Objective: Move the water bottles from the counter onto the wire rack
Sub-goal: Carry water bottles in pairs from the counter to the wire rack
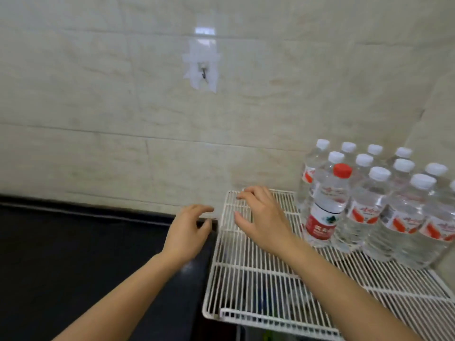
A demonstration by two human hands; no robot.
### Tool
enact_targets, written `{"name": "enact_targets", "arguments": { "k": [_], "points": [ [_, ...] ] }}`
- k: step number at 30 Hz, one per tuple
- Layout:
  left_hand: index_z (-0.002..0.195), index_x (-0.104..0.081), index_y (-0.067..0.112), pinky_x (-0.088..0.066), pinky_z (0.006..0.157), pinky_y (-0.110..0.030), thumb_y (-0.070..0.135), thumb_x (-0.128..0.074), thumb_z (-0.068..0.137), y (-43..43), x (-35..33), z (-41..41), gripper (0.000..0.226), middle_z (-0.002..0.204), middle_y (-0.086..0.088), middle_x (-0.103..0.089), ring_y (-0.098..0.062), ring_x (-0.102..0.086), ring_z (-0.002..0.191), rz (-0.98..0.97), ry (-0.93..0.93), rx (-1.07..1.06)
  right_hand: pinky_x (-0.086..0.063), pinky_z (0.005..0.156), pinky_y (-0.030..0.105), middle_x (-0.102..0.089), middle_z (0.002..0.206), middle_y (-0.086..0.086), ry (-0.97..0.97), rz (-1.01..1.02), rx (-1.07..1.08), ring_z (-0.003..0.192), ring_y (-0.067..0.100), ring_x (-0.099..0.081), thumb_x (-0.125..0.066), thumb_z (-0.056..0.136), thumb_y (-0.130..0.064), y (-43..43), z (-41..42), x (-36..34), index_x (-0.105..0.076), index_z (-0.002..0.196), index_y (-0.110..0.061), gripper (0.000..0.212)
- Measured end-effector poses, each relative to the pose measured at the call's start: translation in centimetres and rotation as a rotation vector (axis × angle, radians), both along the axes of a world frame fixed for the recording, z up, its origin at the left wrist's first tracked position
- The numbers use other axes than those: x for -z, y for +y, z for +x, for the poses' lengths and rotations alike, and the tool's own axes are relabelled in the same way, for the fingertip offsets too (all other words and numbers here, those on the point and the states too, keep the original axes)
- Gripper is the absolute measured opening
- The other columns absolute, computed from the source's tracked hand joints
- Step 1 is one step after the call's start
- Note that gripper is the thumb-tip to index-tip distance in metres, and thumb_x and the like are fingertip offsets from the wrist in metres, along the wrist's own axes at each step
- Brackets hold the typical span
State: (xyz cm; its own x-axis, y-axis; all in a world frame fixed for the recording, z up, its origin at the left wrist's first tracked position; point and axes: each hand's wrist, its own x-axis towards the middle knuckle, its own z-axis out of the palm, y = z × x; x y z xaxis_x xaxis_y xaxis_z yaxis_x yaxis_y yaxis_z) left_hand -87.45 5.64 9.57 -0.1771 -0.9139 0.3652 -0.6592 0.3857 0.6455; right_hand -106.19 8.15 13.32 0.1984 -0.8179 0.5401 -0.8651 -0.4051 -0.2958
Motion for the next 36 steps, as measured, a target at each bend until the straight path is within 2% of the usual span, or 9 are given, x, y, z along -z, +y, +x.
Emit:
{"name": "enact_targets", "arguments": {
  "k": [3, 8, 15, 20, 25, 30, 36],
  "points": [
    [0.12, -0.062, 0.023, -0.046, 0.096, -0.029, 0.02, -0.057, 0.088, 1.5, 1.4, 8.1, 0.032, 0.118, 0.005, -0.063, -0.013, -0.054, 0.112, 0.036, -0.046, -0.105, -0.042, 0.1, 0.039, -0.057, 0.114, 0.006, 0.068, 0.123, -0.093, 0.112, 0.025, -0.051, -0.053, 0.086, -0.037, -0.6, 7.5, 2.4, -0.06, 0.118, -0.01, 0.043],
    [0.121, -0.061, 0.021, -0.048, 0.093, -0.03, 0.019, -0.055, 0.09, 5.6, 3.4, 23.5, 0.032, 0.115, 0.004, -0.064, -0.012, -0.057, 0.105, 0.118, -0.033, -0.296, -0.037, 0.103, 0.032, -0.051, 0.129, 0.0, 0.146, 0.273, -0.228, 0.122, 0.018, -0.043, -0.053, 0.094, -0.038, 0.0, 21.6, 5.6, -0.048, 0.134, -0.016, 0.047],
    [0.117, -0.064, 0.019, -0.047, 0.093, -0.032, 0.017, -0.055, 0.087, 13.0, 6.5, 42.2, 0.032, 0.111, 0.0, -0.066, -0.015, -0.06, 0.102, 0.225, -0.022, -0.534, -0.04, 0.101, 0.034, -0.05, 0.131, 0.0, 0.147, 0.41, -0.378, 0.121, 0.02, -0.046, -0.052, 0.095, -0.037, 3.0, 41.4, 8.8, -0.046, 0.136, -0.015, 0.048],
    [0.122, -0.061, 0.019, -0.046, 0.092, -0.031, 0.017, -0.053, 0.088, 17.6, 6.9, 53.7, 0.035, 0.113, -0.004, -0.065, -0.019, -0.059, 0.103, 0.307, -0.083, -0.692, -0.04, 0.1, 0.033, -0.05, 0.13, 0.0, 0.222, 0.441, -0.529, 0.12, 0.019, -0.045, -0.052, 0.095, -0.038, 4.4, 53.4, 10.3, -0.045, 0.136, -0.015, 0.048],
    [0.12, -0.062, 0.02, -0.043, 0.094, -0.031, 0.016, -0.054, 0.087, 21.6, 7.4, 64.7, 0.034, 0.12, -0.004, -0.064, -0.021, -0.059, 0.107, 0.351, -0.011, -0.91, -0.041, 0.101, 0.034, -0.047, 0.134, 0.001, 0.286, 0.485, -0.669, 0.123, 0.019, -0.045, -0.051, 0.096, -0.037, 4.4, 64.6, 10.9, -0.04, 0.141, -0.014, 0.051],
    [0.12, -0.061, 0.019, -0.042, 0.093, -0.03, 0.016, -0.055, 0.087, 22.5, 8.6, 73.7, 0.034, 0.12, -0.007, -0.063, -0.022, -0.058, 0.106, 0.367, 0.033, -1.043, -0.042, 0.101, 0.034, -0.047, 0.135, 0.002, 0.314, 0.494, -0.797, 0.123, 0.019, -0.045, -0.053, 0.096, -0.036, 3.0, 75.8, 11.8, -0.039, 0.142, -0.014, 0.053],
    [0.122, -0.06, 0.018, -0.042, 0.093, -0.031, 0.017, -0.055, 0.088, 19.5, 9.7, 84.9, 0.035, 0.124, -0.008, -0.06, -0.023, -0.058, 0.107, 0.379, 0.077, -1.131, -0.041, 0.104, 0.036, -0.047, 0.137, 0.003, 0.32, 0.526, -0.891, 0.126, 0.018, -0.044, -0.054, 0.095, -0.033, -0.8, 89.2, 13.3, -0.038, 0.143, -0.013, 0.054]
  ]
}}
